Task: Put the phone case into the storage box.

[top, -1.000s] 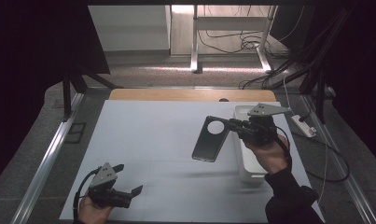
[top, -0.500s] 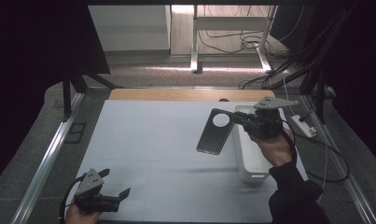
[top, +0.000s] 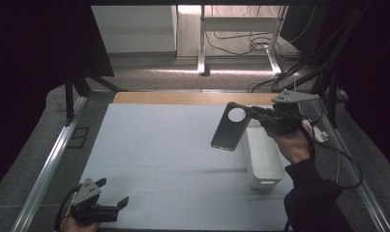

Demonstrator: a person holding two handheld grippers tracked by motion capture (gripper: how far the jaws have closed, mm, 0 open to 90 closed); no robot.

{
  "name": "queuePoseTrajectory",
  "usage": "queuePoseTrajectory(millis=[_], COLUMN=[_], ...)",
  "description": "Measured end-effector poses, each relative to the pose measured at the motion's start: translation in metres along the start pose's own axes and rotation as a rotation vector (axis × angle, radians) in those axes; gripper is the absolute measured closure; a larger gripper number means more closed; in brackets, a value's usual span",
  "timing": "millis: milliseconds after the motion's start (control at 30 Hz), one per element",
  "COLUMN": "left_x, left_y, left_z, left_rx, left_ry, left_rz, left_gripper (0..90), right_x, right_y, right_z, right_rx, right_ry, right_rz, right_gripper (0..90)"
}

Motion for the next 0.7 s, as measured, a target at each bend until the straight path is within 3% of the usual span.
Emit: queuePoseTrajectory(millis=[700], left_x=[0.000], left_y=[0.001], left_z=[0.001], left_rx=[0.000], left_ry=[-0.014], left_rz=[0.008], left_gripper=[0.0], right_x=[0.007], right_y=[-0.005], right_z=[-0.036], right_rx=[-0.067], right_ry=[-0.019], right_rz=[0.011], right_gripper=[78.3])
Point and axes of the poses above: each handheld gripper's, and its own axes: y roughly forward along the jaws, x roughly out of its top, z roughly to its left, the point moved 1 cm from there along y, roughly forward along the jaws, and after that the axes turned 9 degrees about -y, right-handed, at the moved point
